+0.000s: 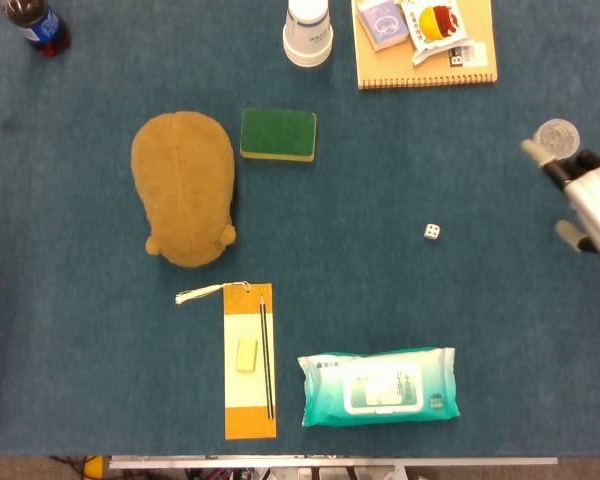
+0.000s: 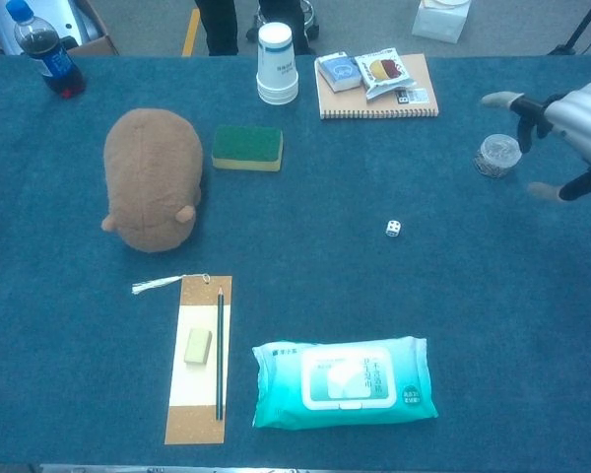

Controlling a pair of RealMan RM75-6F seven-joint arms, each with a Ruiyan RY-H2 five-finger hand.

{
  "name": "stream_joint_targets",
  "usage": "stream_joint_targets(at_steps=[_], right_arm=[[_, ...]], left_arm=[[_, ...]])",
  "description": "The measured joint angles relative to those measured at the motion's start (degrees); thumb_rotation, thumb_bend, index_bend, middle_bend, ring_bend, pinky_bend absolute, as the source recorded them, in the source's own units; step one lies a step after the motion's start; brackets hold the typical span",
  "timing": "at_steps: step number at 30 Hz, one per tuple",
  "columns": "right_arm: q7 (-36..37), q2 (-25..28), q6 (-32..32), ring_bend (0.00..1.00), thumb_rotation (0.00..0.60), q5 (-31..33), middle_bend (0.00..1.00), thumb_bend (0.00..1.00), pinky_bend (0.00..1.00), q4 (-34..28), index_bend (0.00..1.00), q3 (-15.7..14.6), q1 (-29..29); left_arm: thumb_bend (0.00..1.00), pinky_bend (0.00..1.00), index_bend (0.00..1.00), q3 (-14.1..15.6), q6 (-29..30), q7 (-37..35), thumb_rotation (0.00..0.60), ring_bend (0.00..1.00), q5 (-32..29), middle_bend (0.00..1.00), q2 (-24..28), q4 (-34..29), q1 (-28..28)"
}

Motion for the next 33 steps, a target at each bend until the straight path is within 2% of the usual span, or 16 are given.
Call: stream_joint_targets(at_steps=[5,9,13,16,22,24,33], right_arm=[[-9.76,0.77,-6.45,0.71,0.6,6.74,0.62,0.31,0.89,-4.04,0.08,0.4,4.44],[-15.58,0.27,-10.35,0.8,0.6,12.07,0.75,0.45,0.96,-5.63,0.08,0.43,8.32],[-20.29,-0.79,-12.46,0.85,0.6,16.25,0.83,0.63,0.99,-6.44,0.08,-0.05,11.38],[-23.41,-1.83,-13.45,0.88,0.6,19.21,0.86,0.77,1.0,-6.88,0.09,-0.69,13.58],[-26.93,-3.91,-14.53,0.88,0.6,24.44,0.88,0.97,1.0,-7.13,0.11,-2.45,17.51],[-27.54,-4.56,-14.59,0.88,0.6,25.76,0.88,1.0,1.0,-7.01,0.12,-3.29,18.47],[-27.45,-6.25,-14.32,0.88,0.6,28.33,0.88,1.0,1.0,-5.88,0.19,-7.17,20.36]], left_arm=[[0.23,0.25,0.0,0.05,0.46,-0.7,0.6,0.0,-0.14,0.0,-0.15,0.38,0.46],[0.23,0.25,0.0,0.02,0.79,-1.23,0.6,0.0,0.15,0.0,-0.03,0.48,0.54],[0.23,0.25,0.0,0.04,0.89,-1.9,0.6,0.0,0.59,0.0,-0.07,1.02,0.44],[0.23,0.25,0.0,0.05,0.85,-2.41,0.6,0.0,0.55,0.0,-0.26,1.52,0.47],[0.23,0.25,0.0,0.16,0.75,-3.92,0.6,0.0,0.13,0.0,-0.83,2.95,0.82],[0.23,0.25,0.0,0.18,0.63,-4.47,0.6,0.0,0.0,0.0,-1.05,3.48,0.89],[0.23,0.25,0.0,0.18,0.36,-4.89,0.6,0.0,-0.04,0.0,-1.58,4.3,0.9]])
